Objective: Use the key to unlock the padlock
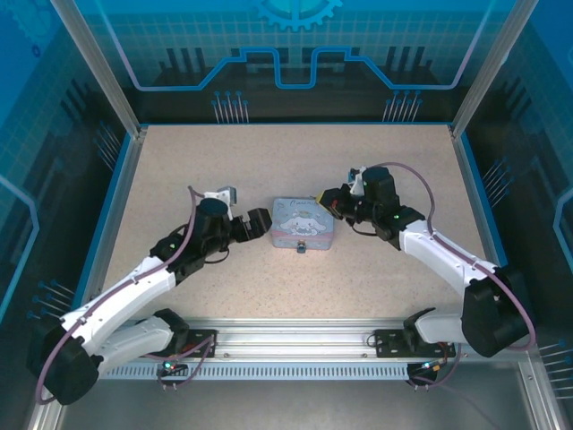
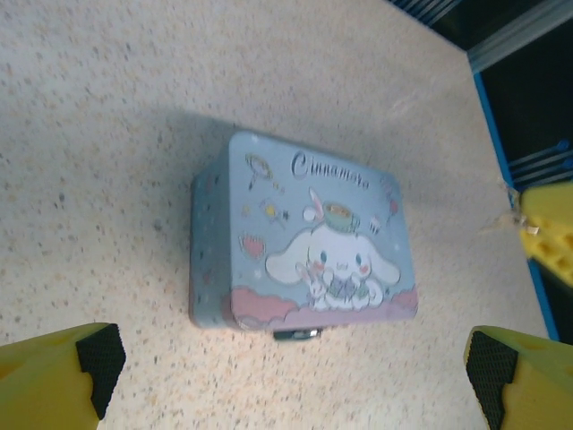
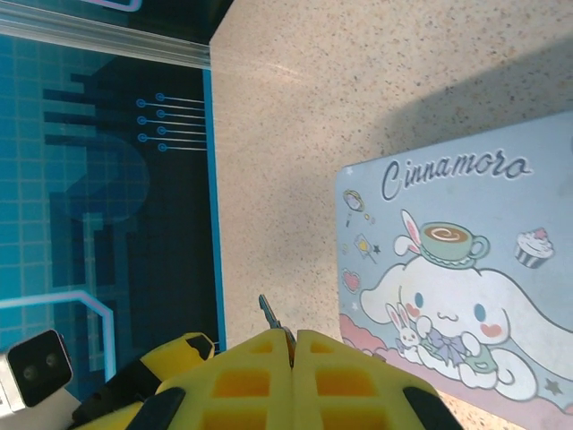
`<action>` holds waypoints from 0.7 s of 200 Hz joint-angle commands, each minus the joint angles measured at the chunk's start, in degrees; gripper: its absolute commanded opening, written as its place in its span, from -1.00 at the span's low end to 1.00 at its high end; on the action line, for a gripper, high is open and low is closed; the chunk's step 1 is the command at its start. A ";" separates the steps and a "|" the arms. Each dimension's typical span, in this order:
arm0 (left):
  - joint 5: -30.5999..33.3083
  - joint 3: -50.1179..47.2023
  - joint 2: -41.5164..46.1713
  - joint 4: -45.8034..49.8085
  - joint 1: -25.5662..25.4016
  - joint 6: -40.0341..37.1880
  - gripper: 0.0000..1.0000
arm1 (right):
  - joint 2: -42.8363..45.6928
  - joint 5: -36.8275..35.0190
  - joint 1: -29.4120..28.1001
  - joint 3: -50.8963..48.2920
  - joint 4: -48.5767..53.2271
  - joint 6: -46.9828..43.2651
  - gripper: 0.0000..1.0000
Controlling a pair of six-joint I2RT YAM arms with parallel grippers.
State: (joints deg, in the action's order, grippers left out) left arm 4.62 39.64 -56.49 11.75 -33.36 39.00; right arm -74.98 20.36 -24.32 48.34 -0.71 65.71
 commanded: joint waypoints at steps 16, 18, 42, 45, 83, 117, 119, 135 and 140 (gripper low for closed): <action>1.26 -4.72 1.35 -2.47 -4.29 1.27 0.98 | 1.04 -0.49 0.59 0.58 2.50 -0.79 -1.00; 1.33 -5.05 1.37 -2.77 -4.48 1.61 0.98 | 1.08 -0.50 0.59 0.50 2.48 -0.59 -1.00; 2.04 -8.22 1.26 -7.19 -7.99 2.88 0.98 | 1.93 -1.37 0.54 -0.39 1.54 0.68 -1.00; 2.05 -8.64 1.15 -8.08 -8.51 2.79 0.98 | 2.06 -1.55 0.58 -0.58 1.58 0.73 -1.00; 1.20 -10.81 -3.68 -16.25 -12.09 1.16 0.98 | 5.26 -3.45 0.50 -5.92 -1.38 2.68 -1.00; -0.27 -8.44 -11.71 -19.81 -13.67 -0.91 0.98 | 6.42 -4.93 0.32 -9.15 -2.82 2.88 -1.00; -0.42 -8.26 -12.20 -20.05 -13.73 -1.00 0.98 | 6.47 -4.92 0.32 -9.21 -2.81 2.85 -1.00; -1.22 -6.81 -16.19 -21.63 -14.14 -1.46 0.98 | 6.17 -5.05 0.41 -9.91 -3.20 1.94 -1.00; -1.53 -6.52 -17.32 -22.36 -14.25 -1.46 0.98 | 5.97 -4.90 0.47 -9.94 -3.24 1.79 -1.00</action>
State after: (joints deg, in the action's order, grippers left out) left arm 4.84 30.26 -69.38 -5.43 -46.83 39.83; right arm -69.65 16.62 -24.32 39.24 -2.20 67.90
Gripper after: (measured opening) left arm 0.989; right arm 0.050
